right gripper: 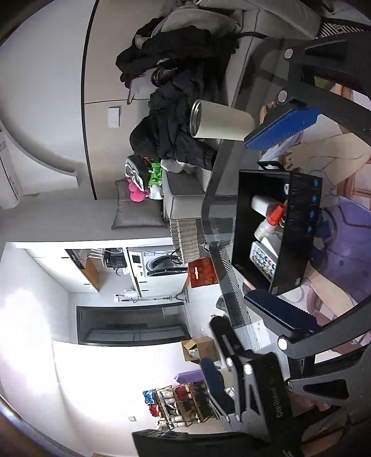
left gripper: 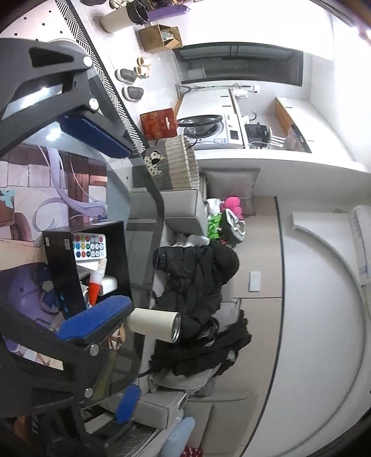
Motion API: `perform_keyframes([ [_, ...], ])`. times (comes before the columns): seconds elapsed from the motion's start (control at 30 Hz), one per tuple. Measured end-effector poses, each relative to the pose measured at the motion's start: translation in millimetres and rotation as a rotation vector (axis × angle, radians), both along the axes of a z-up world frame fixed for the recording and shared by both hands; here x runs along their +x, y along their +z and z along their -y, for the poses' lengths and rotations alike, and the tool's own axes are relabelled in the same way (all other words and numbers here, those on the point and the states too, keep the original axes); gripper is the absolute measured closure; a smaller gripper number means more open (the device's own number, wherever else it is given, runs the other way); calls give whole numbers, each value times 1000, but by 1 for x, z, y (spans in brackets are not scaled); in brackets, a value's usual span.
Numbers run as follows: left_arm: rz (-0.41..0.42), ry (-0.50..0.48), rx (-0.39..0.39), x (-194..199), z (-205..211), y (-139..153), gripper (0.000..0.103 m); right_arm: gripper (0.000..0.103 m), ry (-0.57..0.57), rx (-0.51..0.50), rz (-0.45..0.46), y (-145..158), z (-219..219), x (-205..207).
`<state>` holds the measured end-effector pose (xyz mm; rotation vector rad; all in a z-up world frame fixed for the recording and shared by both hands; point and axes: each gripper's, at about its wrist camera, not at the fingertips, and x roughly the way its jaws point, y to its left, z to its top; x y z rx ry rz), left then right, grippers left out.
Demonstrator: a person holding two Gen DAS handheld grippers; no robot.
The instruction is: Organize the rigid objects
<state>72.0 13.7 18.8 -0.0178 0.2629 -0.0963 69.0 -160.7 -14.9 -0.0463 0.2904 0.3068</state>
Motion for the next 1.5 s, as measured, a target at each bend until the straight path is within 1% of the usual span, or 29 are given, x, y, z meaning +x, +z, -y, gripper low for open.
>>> perform_keyframes([
  [0.07, 25, 7, 7, -5, 1, 1, 4, 2, -11, 2, -4, -3, 0, -2],
  [0.13, 43, -1, 3, -8, 2, 1, 2, 1, -24, 1, 10, -5, 0, -5],
  [0.17, 47, -2, -1, -10, 3, 1, 0, 1, -30, 0, 18, -5, 0, -7],
  [0.23, 48, 10, -4, -11, 4, 0, 0, 1, -29, -2, 16, -5, 1, -7],
  [0.33, 18, 10, -13, -8, 2, -5, 0, 1, -45, 5, 6, -5, 3, -5],
  [0.47, -47, 29, -21, 2, -2, -12, 0, 1, -69, -2, -9, -8, 4, -2],
  [0.53, -60, 34, -30, 4, -4, -14, 0, 1, -73, 7, -18, -8, 6, -1],
  [0.6, -50, 41, -41, 3, -6, -14, 0, 1, -78, 17, -12, -7, 7, -2],
  [0.7, -39, 39, -36, 1, -4, -15, 0, 1, -73, 16, -6, -6, 8, -2],
  [1.5, -35, 27, -28, -1, -4, -15, 0, 1, -81, 18, -2, -6, 9, -4],
])
